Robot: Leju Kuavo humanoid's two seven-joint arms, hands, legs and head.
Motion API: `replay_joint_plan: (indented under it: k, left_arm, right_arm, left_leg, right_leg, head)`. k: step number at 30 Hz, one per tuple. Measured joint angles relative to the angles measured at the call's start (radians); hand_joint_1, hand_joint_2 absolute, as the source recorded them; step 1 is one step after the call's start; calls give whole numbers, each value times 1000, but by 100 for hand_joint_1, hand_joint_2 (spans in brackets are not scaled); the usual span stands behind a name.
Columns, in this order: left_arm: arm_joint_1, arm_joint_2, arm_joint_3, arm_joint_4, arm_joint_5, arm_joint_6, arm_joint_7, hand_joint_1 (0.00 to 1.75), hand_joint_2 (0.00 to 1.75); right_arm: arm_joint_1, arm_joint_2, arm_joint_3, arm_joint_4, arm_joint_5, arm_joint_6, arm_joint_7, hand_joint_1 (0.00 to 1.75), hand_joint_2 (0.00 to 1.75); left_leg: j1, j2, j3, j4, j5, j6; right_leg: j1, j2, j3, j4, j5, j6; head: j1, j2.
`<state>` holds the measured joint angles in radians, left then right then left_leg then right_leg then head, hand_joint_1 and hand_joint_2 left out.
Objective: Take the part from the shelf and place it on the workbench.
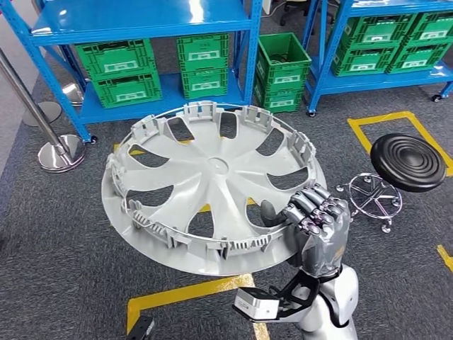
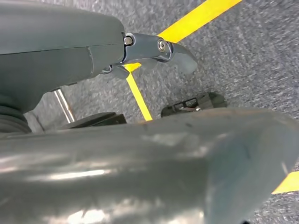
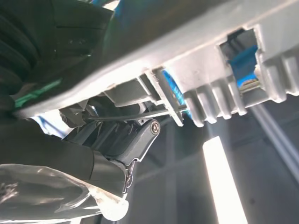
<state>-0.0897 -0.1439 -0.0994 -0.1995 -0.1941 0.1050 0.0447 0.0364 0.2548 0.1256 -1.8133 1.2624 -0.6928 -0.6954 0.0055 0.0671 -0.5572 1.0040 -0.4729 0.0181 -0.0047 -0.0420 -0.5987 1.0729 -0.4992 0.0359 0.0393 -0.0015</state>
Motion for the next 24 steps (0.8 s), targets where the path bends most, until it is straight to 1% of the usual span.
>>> replay_joint_plan:
  k: [1,2,3,4,5,6,7,8,9,10,11,12,13,14,15,16,17,18,19,20,21,22,23,24]
  left_arm:
    - [1,2,-4,0,-3,0,-2,0,0]
    - [2,4,-7,0,-5,0,-4,0,0]
    - [3,6,-9,0,-5,0,-5,0,0]
    - [3,8,-10,0,-6,0,-6,0,0]
    - [2,9,-11,0,-6,0,-6,0,0]
    - [2,10,-12,0,-6,0,-6,0,0]
    - [2,12,-12,-1,-6,0,-6,0,0]
    - [3,13,-12,-1,-6,0,-6,0,0]
    - [5,14,-13,-1,-6,0,-6,0,0]
    - [7,15,-13,-1,-6,0,-6,0,0]
    - [9,16,-14,-1,-7,0,-6,0,0]
    - [9,17,-15,-1,-7,0,-5,0,0]
    - [7,17,-16,-1,-7,-1,-4,0,0]
    - [6,18,-17,-1,-8,-2,-2,0,0]
    - [4,19,-18,-1,-7,-3,2,0,0]
    - [3,20,-18,-1,-7,-3,7,0,0]
    - [0,19,-18,-1,-6,-3,13,0,0]
    - [-2,19,-18,-1,-5,-2,19,0,0]
    - [-6,17,-18,-2,-5,0,24,0,0]
    - [-10,15,-18,-3,-5,0,27,0,0]
    - [-13,14,-18,-4,-5,1,29,0,0]
    - [-16,12,-18,-5,-5,2,29,0,0]
    - [-17,10,-18,-6,-5,2,30,0,0]
    - [-17,10,-18,-6,-5,2,30,0,0]
  right_arm:
    - [1,0,-1,-13,0,0,0,175,175]
    - [4,0,-2,-26,0,0,0,175,175]
    - [9,0,-3,-38,0,0,0,175,175]
    - [14,0,-5,-49,-1,0,0,175,175]
    - [20,0,-8,-59,-1,0,0,175,175]
    - [23,0,-10,-66,0,0,0,175,175]
    - [25,0,-13,-71,1,0,0,175,175]
    - [25,0,-15,-74,1,0,0,175,175]
    - [26,0,-17,-77,2,0,0,175,175]
    - [27,0,-19,-79,1,0,0,175,175]
    - [29,0,-21,-82,1,0,0,175,175]
    - [33,0,-24,-86,0,0,0,175,175]
    - [36,0,-27,-91,-2,0,0,175,175]
    - [38,0,-30,-97,-3,0,0,175,175]
    - [39,1,-34,-104,-3,0,0,175,175]
    - [39,2,-38,-110,-3,0,0,175,175]
    - [38,3,-42,-116,-3,0,0,175,175]
    - [38,3,-47,-120,-3,0,0,175,175]
    - [38,4,-51,-124,-3,-1,0,175,175]
    - [39,4,-56,-127,-2,-1,0,175,175]
    - [40,4,-60,-129,-2,-1,0,175,175]
    - [40,4,-64,-131,-2,-1,0,175,175]
    - [40,4,-67,-133,-1,-1,0,175,175]
    - [39,4,-68,-134,0,-1,0,175,175]
  left_leg:
    - [-3,7,-1,2,-1,-4]
    - [-6,15,-3,5,-1,-8]
    - [-8,24,-3,6,-1,-12]
    - [-8,32,-3,6,-1,-17]
    - [-6,27,-4,10,-7,-22]
    - [-5,12,-10,27,-22,-27]
    - [-3,-9,-24,63,-49,-32]
    - [-1,-34,-46,118,-83,-36]
    - [0,-48,-74,186,-117,-37]
    - [1,-54,-99,247,-141,-38]
    - [1,-56,-113,283,-148,-37]
    - [1,-59,-112,284,-135,-35]
    - [1,-64,-94,246,-104,-32]
    - [1,-79,-66,183,-65,-27]
    - [2,-104,-36,120,-35,-22]
    - [3,-126,-14,67,-15,-18]
    - [4,-141,0,34,-10,-15]
    - [4,-145,4,21,-14,-14]
    - [3,-137,5,13,-14,-13]
    - [5,-126,5,7,-13,-10]
    - [7,-115,5,2,-10,-6]
    - [9,-103,6,-2,-6,-2]
    - [10,-89,6,-5,-4,1]
    - [10,-76,6,-5,-4,2]
  right_leg:
    - [3,-15,26,-46,10,-5]
    - [7,-23,36,-67,10,-9]
    - [9,-18,37,-70,9,-14]
    - [8,-8,33,-69,11,-21]
    - [7,1,31,-70,15,-27]
    - [4,11,29,-72,18,-34]
    - [2,20,28,-74,22,-40]
    - [1,30,26,-75,25,-44]
    - [1,41,24,-74,26,-48]
    - [2,54,22,-74,28,-50]
    - [4,67,22,-74,29,-50]
    - [4,80,21,-73,30,-51]
    - [5,93,22,-72,30,-50]
    - [5,105,21,-70,31,-49]
    - [5,117,20,-68,32,-47]
    - [5,128,17,-65,33,-44]
    - [4,138,11,-63,35,-39]
    - [3,148,5,-63,39,-32]
    - [1,158,-2,-64,43,-26]
    - [0,159,-9,-63,44,-20]
    - [1,146,-18,-54,37,-15]
    - [2,123,-33,-27,19,-10]
    - [2,95,-57,21,-9,-6]
    - [2,71,-87,86,-42,-1]
  head:
    - [-1,0]
    - [0,0]
    - [0,0]
    - [-1,0]
    - [-1,0]
    - [-2,0]
    - [-3,0]
    - [-4,0]
    - [-5,0]
    - [-5,0]
    - [-5,0]
    - [-5,0]
    - [-5,0]
    - [-5,0]
    - [-4,0]
    - [-4,0]
    - [-5,0]
    - [-5,0]
    - [-6,0]
    - [-6,0]
    - [-6,0]
    - [-2,0]
    - [1,0]
    - [5,0]
